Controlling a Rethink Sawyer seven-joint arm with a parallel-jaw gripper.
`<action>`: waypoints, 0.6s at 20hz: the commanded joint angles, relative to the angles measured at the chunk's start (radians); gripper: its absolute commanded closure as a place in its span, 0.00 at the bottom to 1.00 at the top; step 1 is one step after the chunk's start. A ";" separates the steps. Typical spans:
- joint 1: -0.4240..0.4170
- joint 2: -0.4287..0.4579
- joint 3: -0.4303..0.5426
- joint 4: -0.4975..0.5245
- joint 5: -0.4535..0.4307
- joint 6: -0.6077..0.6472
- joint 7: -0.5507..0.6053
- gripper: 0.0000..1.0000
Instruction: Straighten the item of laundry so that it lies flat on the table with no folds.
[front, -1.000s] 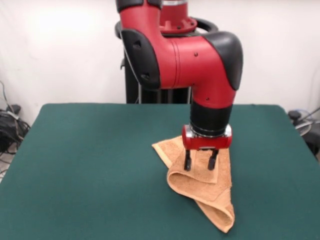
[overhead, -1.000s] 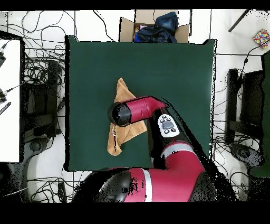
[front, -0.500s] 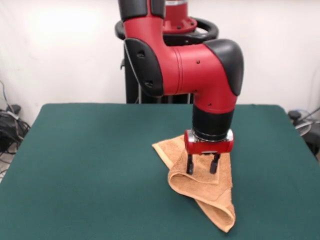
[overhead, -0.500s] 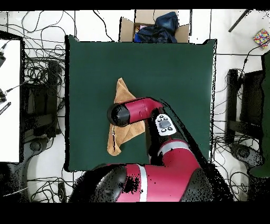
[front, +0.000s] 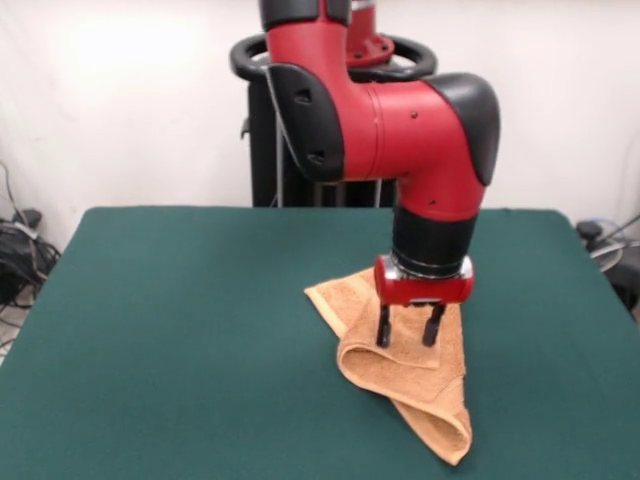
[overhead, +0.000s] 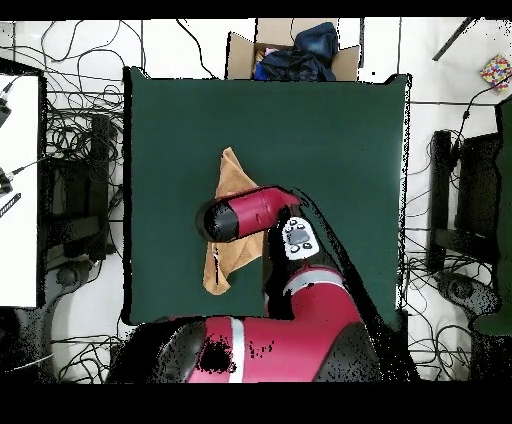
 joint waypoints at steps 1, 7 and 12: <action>0.088 -0.020 -0.005 0.082 0.082 -0.041 0.230 0.00; 0.078 -0.044 -0.003 0.083 0.110 -0.008 0.183 0.00; 0.068 -0.042 0.002 0.049 0.130 0.024 0.143 0.00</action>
